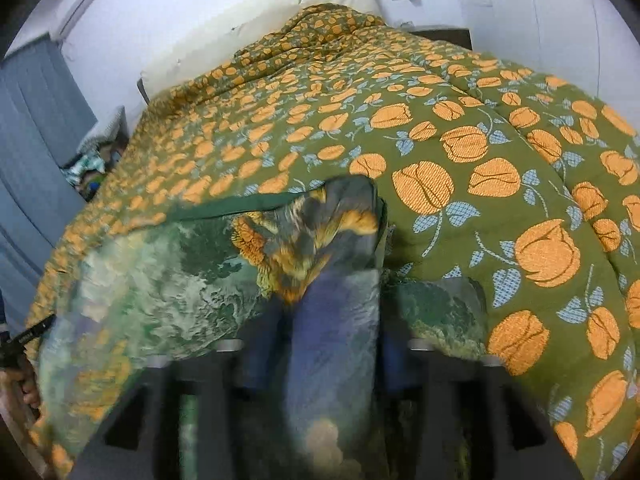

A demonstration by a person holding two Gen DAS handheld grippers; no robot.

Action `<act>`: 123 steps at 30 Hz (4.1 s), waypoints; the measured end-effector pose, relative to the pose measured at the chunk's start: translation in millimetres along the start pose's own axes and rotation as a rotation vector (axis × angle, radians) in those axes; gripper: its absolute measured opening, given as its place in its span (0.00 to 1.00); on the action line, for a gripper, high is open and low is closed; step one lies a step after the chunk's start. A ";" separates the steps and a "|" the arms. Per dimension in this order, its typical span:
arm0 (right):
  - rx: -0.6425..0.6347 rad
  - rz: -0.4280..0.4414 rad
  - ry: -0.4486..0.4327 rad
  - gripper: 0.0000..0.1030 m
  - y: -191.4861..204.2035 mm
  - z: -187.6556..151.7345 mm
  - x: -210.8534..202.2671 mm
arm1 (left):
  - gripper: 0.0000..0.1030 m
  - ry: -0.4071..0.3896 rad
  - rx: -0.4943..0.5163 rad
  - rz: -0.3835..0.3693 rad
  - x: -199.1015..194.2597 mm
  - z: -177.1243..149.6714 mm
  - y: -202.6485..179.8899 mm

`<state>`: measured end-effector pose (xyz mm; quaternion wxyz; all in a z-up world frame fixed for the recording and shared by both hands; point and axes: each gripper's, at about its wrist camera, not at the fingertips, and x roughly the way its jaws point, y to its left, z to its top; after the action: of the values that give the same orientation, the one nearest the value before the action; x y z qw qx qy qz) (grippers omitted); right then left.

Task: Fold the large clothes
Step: 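Lift the hem with both grippers and fold it over toward the collar, then release the folded hem and pull both grippers back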

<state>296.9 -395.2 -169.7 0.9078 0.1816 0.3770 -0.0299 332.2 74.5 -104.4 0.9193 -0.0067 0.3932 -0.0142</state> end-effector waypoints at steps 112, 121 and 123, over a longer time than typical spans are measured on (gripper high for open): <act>0.038 -0.213 -0.057 0.81 14.6 -148.1 -140.6 | 0.99 -0.003 0.335 -0.278 -88.8 -119.1 -196.4; 0.140 -0.072 -0.058 0.81 -1.6 -138.3 -128.6 | 1.00 0.178 0.495 -0.359 -7.0 -108.2 -268.7; 0.176 -0.046 -0.061 0.81 -7.0 -137.3 -126.0 | 1.00 0.155 0.552 -0.325 1.7 -117.4 -273.7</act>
<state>113.1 -363.9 -173.5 0.8984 0.2509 0.3492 -0.0891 242.7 -199.3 -180.3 0.8395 0.1811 0.4371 -0.2671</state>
